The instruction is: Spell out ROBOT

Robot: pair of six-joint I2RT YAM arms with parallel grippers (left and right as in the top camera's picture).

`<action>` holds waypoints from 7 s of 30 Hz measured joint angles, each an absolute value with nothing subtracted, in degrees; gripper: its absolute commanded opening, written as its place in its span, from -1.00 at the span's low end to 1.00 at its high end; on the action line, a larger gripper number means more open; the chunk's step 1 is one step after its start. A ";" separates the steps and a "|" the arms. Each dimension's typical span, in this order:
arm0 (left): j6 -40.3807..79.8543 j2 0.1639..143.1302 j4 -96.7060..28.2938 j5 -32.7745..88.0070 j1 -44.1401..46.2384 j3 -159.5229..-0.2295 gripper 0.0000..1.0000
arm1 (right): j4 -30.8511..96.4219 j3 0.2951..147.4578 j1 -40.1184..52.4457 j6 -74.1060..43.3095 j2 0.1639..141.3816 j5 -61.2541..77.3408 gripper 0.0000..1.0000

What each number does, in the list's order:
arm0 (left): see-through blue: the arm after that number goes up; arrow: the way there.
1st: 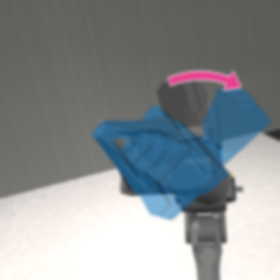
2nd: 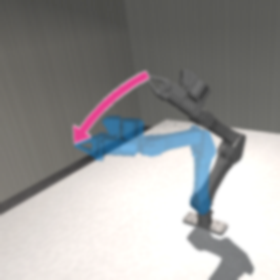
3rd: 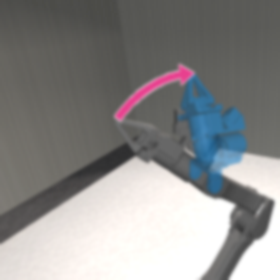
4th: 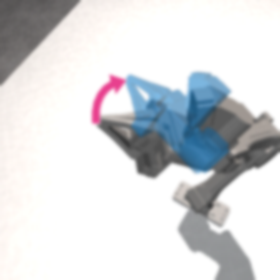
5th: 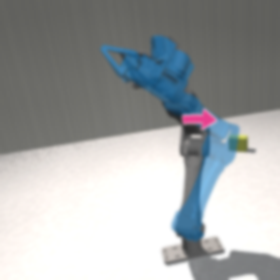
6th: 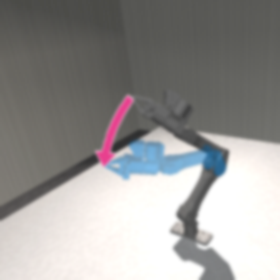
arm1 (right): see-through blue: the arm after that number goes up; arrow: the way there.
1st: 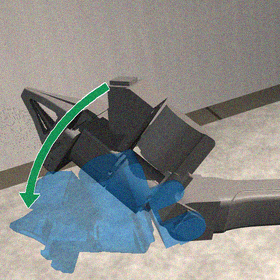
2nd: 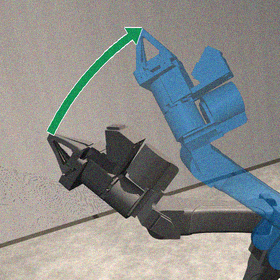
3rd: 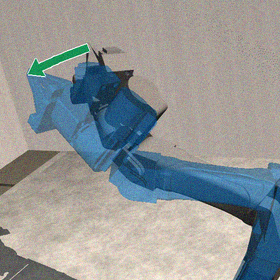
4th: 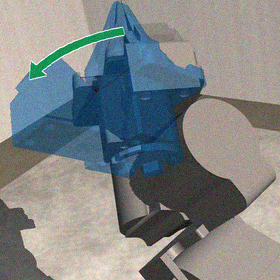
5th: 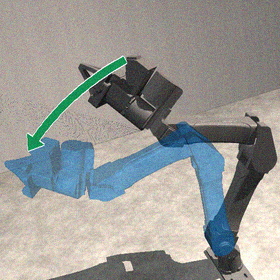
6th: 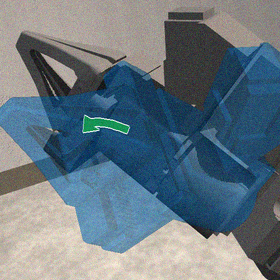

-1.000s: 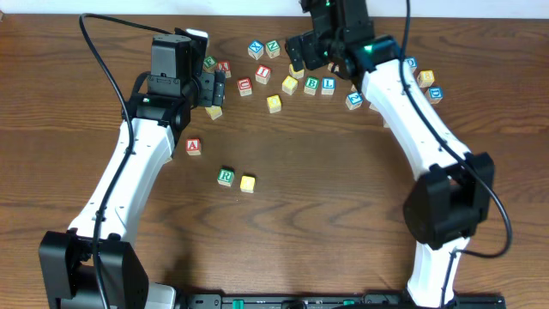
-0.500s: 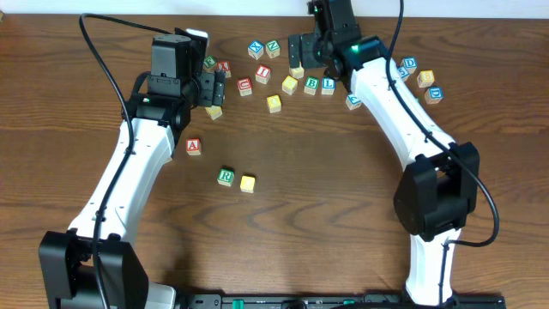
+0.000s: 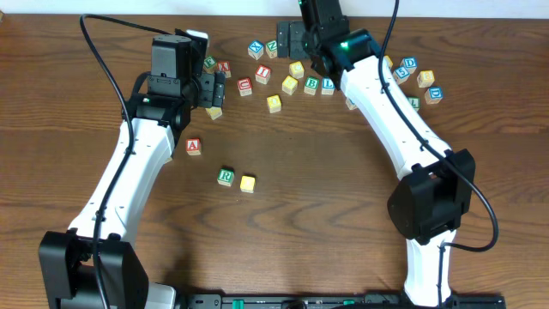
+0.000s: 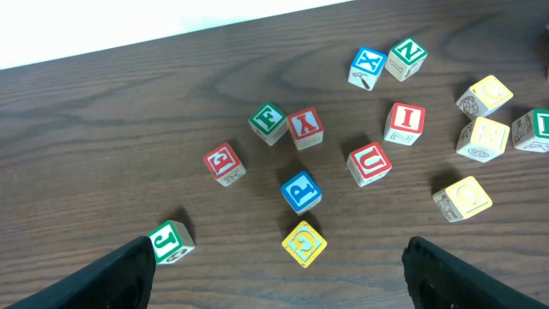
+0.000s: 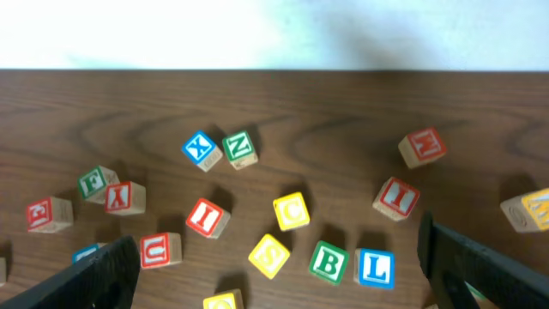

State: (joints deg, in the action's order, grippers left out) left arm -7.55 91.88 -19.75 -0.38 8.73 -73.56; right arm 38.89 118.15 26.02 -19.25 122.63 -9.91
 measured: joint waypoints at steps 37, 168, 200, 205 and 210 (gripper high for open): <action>-7.55 91.88 -20.16 -0.40 8.71 -73.56 0.82 | 42.44 118.24 24.67 -29.54 129.38 -14.81 0.98; -7.55 91.90 -20.34 -3.22 -5.39 -73.56 0.82 | 45.12 118.24 28.60 -33.26 135.81 -21.65 0.55; -7.55 91.90 -20.27 -2.94 -10.41 -73.56 0.82 | 43.46 118.24 27.14 -34.13 135.81 -21.63 0.50; -7.55 91.90 -20.27 -2.94 -10.41 -73.56 0.82 | 40.01 116.27 27.68 -34.15 135.81 -21.65 0.49; -7.55 91.90 -20.21 -2.96 -10.41 -73.56 0.82 | 39.90 114.67 27.92 -34.15 135.81 -21.56 0.49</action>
State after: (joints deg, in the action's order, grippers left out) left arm -7.55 91.90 -20.21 -2.96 -10.41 -73.56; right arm 39.90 114.67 27.92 -34.15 135.81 -21.56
